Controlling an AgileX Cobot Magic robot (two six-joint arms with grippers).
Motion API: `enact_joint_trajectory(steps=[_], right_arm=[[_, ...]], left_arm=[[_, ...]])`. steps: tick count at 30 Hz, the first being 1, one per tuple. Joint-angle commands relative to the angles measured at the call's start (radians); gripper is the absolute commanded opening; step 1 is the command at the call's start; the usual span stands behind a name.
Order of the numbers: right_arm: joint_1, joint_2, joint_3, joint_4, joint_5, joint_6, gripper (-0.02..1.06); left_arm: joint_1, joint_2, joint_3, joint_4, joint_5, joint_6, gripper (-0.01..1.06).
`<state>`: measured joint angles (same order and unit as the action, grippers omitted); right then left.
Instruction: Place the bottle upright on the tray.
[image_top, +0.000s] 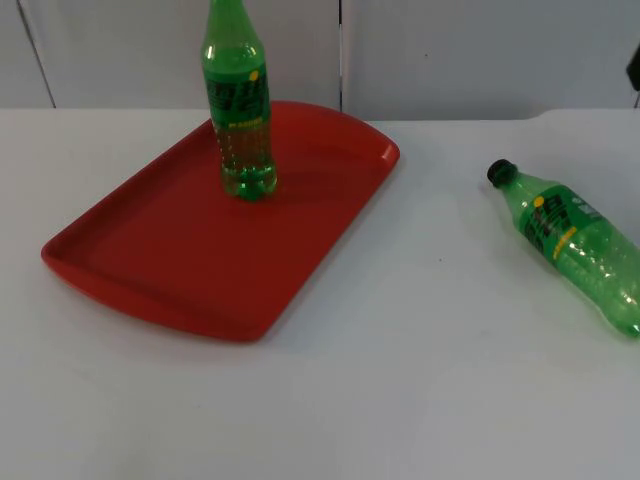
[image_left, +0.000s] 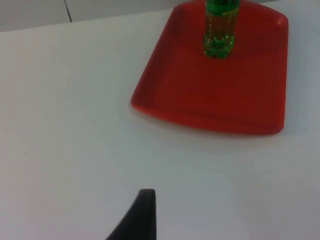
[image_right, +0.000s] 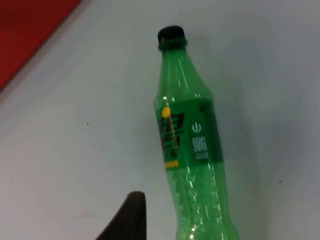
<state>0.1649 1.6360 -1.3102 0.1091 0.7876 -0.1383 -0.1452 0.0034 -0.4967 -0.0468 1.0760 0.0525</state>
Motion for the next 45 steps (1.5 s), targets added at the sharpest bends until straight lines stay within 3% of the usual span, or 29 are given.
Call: enact_joint_trajectory(steps=[1,13,19,36,45], right_arm=[[0.01,0.031,-0.044,-0.011,0.0,-0.012,1.04],[0.05,0.206,-0.235,-0.034,0.062,-0.012,1.04],[0.091,0.335,-0.35,-0.055,0.142,-0.01,1.04],[0.088,0.582,-0.374,-0.109,0.027,0.066,1.04],[0.091,0.699,-0.486,-0.109,0.068,0.09,1.04]], left_arm=[[-0.005,-0.003,0.004,-0.005,-0.001,-0.008,0.98],[-0.005,-0.003,0.004,-0.005,-0.001,-0.008,0.98],[-0.005,-0.003,0.004,-0.005,-0.001,-0.008,0.98],[-0.005,-0.003,0.004,-0.005,-0.001,-0.008,0.98],[-0.005,-0.003,0.004,-0.005,-0.001,-0.008,0.98]])
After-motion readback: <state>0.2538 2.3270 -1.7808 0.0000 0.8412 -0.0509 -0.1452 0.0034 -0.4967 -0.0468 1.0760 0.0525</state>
